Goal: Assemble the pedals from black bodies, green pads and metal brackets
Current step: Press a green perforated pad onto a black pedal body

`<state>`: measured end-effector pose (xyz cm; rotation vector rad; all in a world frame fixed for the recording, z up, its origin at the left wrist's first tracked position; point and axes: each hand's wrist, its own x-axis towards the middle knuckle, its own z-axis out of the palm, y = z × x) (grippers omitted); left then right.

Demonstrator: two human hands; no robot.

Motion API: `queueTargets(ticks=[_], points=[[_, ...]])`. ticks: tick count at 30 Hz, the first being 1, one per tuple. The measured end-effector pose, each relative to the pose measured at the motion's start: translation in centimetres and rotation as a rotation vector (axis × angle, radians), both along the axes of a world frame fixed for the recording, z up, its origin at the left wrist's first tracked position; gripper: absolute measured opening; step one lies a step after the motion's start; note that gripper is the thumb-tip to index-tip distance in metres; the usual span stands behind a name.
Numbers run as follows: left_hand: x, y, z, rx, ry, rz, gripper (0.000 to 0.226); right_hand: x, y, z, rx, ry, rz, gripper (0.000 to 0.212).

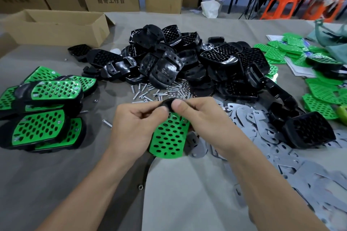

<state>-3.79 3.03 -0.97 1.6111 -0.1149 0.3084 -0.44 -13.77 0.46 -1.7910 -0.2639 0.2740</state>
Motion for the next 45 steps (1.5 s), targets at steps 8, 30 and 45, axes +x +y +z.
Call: queueTargets(ticks=[8, 30, 45], points=[[1.2, 1.2, -0.1, -0.255, 0.224, 0.302, 0.018, 2.8, -4.3, -0.2, -0.306, -0.265, -0.561, 0.026], [0.6, 2.1, 0.8, -0.549, 0.365, -0.272, 0.092, 2.5, -2.3, -0.7, -0.472, -0.327, -0.446, 0.021], [0.9, 1.5, 0.3, -0.35, 0.305, -0.001, 0.094, -2.3, 1.4, 1.7, 0.155, -0.172, -0.233, 0.019]])
